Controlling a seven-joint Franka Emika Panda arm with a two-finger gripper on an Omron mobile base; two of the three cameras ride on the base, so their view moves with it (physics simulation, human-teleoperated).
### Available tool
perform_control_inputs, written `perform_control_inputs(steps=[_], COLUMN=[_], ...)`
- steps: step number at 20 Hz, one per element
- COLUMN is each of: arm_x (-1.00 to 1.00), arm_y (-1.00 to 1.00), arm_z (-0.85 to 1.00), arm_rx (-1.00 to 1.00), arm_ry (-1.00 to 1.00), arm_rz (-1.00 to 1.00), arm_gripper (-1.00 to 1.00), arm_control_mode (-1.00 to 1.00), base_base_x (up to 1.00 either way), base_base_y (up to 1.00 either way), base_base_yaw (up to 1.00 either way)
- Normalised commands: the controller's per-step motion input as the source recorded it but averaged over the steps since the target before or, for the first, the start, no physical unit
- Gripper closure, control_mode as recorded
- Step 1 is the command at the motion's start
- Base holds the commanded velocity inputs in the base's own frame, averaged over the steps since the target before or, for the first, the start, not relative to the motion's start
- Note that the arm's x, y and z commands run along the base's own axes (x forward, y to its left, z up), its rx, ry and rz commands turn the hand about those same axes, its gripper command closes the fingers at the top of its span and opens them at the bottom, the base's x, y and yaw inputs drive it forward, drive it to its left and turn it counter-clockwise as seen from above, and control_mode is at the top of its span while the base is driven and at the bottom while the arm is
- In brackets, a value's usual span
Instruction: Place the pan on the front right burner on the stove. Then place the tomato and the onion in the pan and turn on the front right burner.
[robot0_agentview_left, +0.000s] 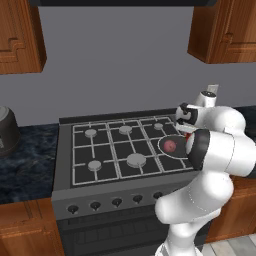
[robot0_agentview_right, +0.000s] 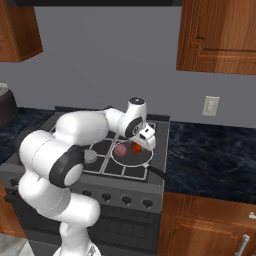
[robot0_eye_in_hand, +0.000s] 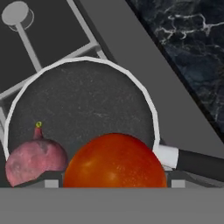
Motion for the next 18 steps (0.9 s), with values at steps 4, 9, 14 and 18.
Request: perform_control_inputs(steps=[4, 9, 14, 18], arm_x=[0.1, 0.08, 0.09, 0.0], arm_y=[0.01, 0.01, 0.07, 0.11], arm_z=[-0.38, -0.31, -0.27, -0.21], arm_rx=[0.0, 0.0, 0.0, 0.0], arm_ry=[0.0, 0.0, 0.0, 0.0], arm_rz=[0.0, 0.0, 0.0, 0.0], arm_gripper=[1.0, 1.0, 1.0, -1.0], arm_control_mode=[-1.0, -1.0, -1.0, -1.0], base_base_x=[0.0, 0.0, 0.0, 0.0], base_base_y=[0.0, 0.0, 0.0, 0.0], base_base_yaw=[0.0, 0.0, 0.0, 0.0])
